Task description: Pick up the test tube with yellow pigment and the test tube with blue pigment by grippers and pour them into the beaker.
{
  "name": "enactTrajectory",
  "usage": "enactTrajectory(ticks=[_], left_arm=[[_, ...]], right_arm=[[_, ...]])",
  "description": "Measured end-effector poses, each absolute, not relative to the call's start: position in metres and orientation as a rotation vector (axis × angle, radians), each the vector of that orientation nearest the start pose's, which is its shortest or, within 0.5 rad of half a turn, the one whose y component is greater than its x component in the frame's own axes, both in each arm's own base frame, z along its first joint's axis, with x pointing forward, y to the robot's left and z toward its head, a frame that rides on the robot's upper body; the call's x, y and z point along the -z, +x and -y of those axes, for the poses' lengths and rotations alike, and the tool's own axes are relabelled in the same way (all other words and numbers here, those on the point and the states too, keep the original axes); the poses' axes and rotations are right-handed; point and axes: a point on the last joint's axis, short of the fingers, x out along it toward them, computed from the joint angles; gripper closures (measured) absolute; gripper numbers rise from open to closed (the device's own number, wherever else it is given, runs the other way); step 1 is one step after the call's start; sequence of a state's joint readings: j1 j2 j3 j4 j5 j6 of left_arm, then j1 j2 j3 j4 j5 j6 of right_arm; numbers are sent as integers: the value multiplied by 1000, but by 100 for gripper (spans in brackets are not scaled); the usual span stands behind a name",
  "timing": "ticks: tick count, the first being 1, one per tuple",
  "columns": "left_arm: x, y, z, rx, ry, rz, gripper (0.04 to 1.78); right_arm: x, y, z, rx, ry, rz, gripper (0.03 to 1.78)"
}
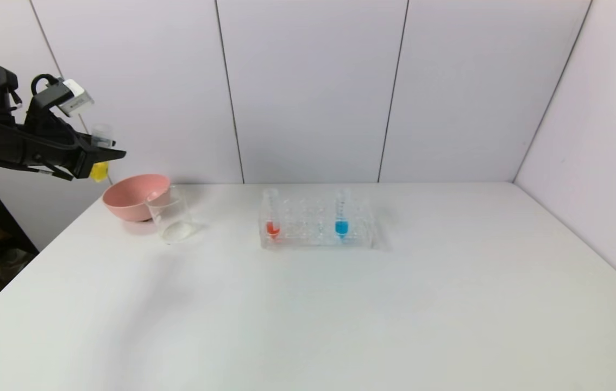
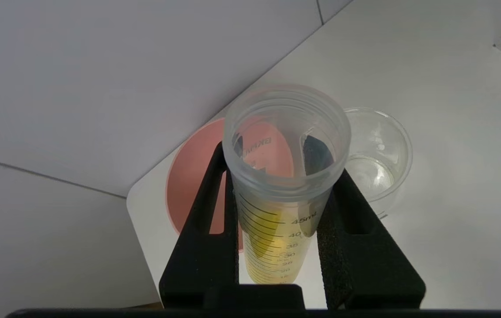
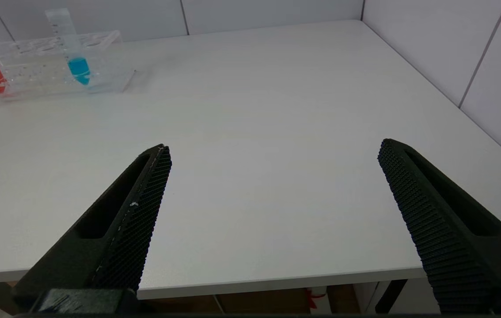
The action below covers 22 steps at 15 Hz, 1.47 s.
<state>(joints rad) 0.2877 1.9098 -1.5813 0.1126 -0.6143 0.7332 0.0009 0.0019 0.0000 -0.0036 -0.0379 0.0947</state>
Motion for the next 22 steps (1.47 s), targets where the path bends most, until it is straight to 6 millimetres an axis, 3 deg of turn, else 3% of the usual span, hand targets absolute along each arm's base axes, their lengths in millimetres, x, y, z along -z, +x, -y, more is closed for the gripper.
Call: enactTrajectory(ticks=[7, 13, 22], left_arm=[[-255, 365, -111, 590, 787, -369, 131], [-253, 378, -116, 661, 952, -361, 131], [-244, 392, -110, 642, 1070, -419, 131]], right_arm=[[-76, -23, 1, 37, 95, 3, 10], [-76, -23, 1, 37, 95, 4, 10], [-76, -23, 1, 38, 95, 3, 10]])
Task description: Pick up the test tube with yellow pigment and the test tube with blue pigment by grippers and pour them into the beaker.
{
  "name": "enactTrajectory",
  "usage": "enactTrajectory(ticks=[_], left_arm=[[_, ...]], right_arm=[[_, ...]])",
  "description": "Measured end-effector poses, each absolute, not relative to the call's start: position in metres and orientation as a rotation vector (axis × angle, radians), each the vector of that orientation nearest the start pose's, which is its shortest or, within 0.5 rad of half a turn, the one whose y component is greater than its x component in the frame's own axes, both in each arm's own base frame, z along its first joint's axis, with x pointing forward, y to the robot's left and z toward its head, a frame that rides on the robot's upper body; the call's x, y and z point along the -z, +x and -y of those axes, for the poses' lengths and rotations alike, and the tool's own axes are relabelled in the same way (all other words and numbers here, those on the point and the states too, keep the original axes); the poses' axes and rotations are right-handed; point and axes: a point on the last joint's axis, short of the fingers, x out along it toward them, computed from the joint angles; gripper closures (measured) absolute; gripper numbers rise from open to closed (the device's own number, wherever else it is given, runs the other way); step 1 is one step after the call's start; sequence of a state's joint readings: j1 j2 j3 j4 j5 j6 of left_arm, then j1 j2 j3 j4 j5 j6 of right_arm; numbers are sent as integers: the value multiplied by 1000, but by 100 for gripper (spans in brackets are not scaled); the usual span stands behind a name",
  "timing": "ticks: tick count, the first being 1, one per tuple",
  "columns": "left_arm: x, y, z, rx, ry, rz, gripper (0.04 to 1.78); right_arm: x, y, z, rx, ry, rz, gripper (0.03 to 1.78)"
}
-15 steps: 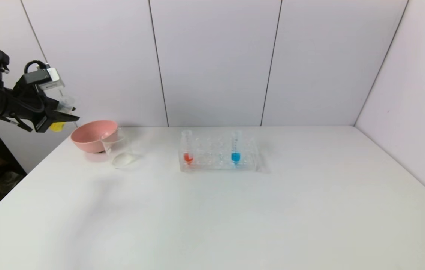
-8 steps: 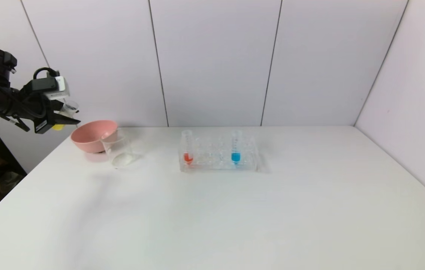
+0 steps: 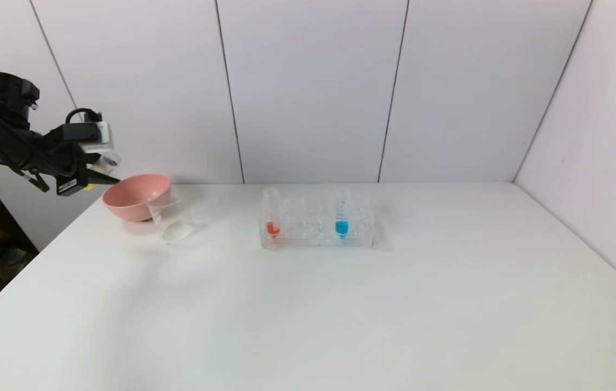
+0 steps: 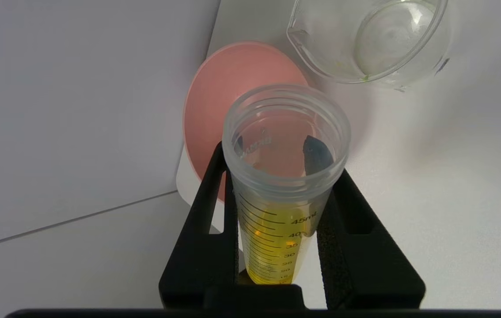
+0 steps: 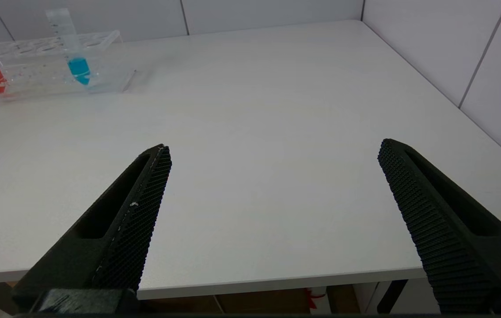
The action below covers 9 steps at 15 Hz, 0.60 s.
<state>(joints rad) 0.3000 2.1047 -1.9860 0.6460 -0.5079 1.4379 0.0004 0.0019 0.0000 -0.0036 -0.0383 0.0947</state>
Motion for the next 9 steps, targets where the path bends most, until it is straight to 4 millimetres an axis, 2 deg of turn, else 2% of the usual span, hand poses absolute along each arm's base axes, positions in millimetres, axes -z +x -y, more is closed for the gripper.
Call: enactTrajectory(ticks=[3, 9], left_arm=[[-243, 395, -101, 615, 1135, -468, 131], [-241, 401, -91, 616, 1155, -486, 131]], right_arm=[[-76, -23, 1, 38, 95, 4, 10], [-76, -23, 1, 37, 95, 4, 10]])
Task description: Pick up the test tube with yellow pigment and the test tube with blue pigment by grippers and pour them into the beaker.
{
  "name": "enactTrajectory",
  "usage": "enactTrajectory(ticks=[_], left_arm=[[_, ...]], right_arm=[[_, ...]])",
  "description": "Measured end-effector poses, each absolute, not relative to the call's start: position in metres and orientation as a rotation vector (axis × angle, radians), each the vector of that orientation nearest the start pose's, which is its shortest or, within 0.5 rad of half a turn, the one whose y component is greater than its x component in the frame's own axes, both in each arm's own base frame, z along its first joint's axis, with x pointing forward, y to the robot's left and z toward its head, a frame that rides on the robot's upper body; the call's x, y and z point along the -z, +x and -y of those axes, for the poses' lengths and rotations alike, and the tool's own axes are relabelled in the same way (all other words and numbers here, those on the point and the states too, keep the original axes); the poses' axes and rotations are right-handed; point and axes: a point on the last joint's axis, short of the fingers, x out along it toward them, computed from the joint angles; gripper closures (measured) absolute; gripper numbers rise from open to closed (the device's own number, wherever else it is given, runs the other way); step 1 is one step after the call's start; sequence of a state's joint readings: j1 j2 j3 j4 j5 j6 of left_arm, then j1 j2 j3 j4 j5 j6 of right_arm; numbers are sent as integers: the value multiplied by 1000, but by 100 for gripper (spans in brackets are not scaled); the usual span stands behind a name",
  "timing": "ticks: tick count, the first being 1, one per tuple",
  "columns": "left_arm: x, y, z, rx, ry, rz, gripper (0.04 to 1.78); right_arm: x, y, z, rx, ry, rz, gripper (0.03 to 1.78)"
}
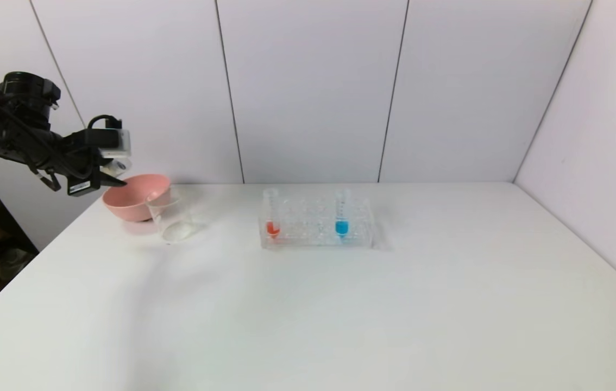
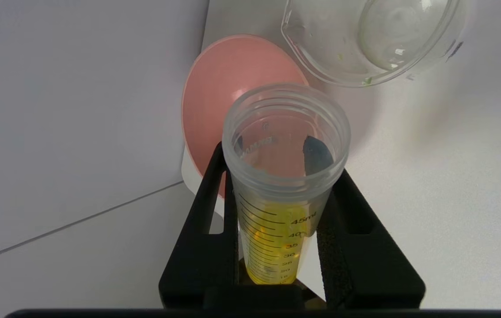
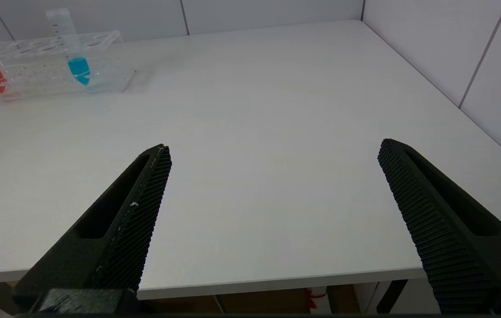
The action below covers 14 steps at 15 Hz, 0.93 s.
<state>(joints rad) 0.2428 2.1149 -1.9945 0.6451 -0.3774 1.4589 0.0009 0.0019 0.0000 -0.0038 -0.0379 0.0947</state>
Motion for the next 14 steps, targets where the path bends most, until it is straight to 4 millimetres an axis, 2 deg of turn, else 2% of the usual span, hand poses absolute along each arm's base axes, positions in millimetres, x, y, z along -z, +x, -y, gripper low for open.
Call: enactTrajectory(ticks=[14], left_arm=[[-237, 413, -72, 557, 1301, -543, 131]], right_arm=[[-76, -23, 1, 37, 95, 4, 10]])
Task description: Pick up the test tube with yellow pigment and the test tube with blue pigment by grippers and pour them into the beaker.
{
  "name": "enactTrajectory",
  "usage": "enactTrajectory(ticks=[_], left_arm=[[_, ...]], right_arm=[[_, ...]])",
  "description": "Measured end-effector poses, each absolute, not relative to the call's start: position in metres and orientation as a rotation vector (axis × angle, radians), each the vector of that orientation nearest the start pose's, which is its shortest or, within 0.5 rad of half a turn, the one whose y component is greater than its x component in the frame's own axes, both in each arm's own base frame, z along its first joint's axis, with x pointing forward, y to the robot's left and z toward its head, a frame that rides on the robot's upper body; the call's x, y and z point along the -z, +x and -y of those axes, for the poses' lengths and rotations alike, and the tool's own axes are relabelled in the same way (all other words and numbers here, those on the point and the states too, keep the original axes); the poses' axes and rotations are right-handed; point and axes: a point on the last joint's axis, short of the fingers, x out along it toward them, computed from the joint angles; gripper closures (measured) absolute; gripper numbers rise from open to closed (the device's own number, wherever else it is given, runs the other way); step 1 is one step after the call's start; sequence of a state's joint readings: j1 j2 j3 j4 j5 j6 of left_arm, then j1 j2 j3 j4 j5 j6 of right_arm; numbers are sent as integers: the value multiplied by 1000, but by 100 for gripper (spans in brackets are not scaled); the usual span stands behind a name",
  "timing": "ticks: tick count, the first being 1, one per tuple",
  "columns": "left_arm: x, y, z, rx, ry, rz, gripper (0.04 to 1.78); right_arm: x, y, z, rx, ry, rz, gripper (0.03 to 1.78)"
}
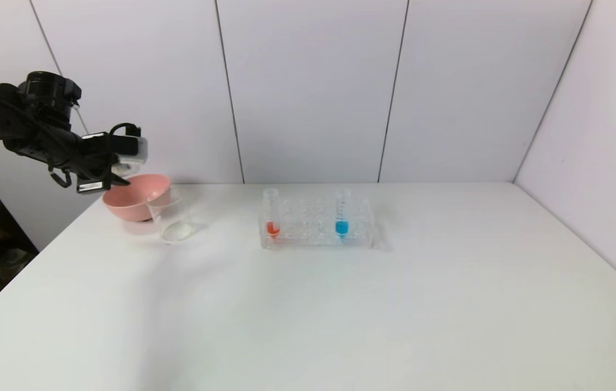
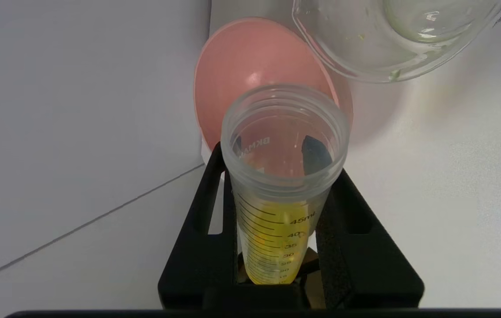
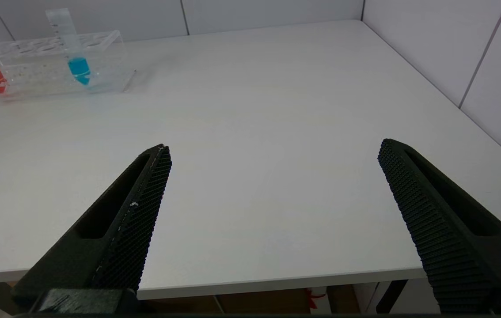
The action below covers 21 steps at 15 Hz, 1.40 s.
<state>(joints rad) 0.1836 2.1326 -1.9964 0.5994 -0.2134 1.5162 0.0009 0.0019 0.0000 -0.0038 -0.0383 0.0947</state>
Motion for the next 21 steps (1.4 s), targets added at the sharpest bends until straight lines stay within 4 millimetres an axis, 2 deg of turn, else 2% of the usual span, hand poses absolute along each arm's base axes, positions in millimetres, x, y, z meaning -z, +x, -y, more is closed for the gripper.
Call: enactTrajectory(ticks=[13, 21], left_arm=[[-224, 424, -56, 565, 1339, -591, 131], [-223, 424, -49, 542, 1362, -637, 131]], right_arm=[[-76, -23, 1, 37, 95, 3, 10], [-76, -23, 1, 37, 95, 3, 10]])
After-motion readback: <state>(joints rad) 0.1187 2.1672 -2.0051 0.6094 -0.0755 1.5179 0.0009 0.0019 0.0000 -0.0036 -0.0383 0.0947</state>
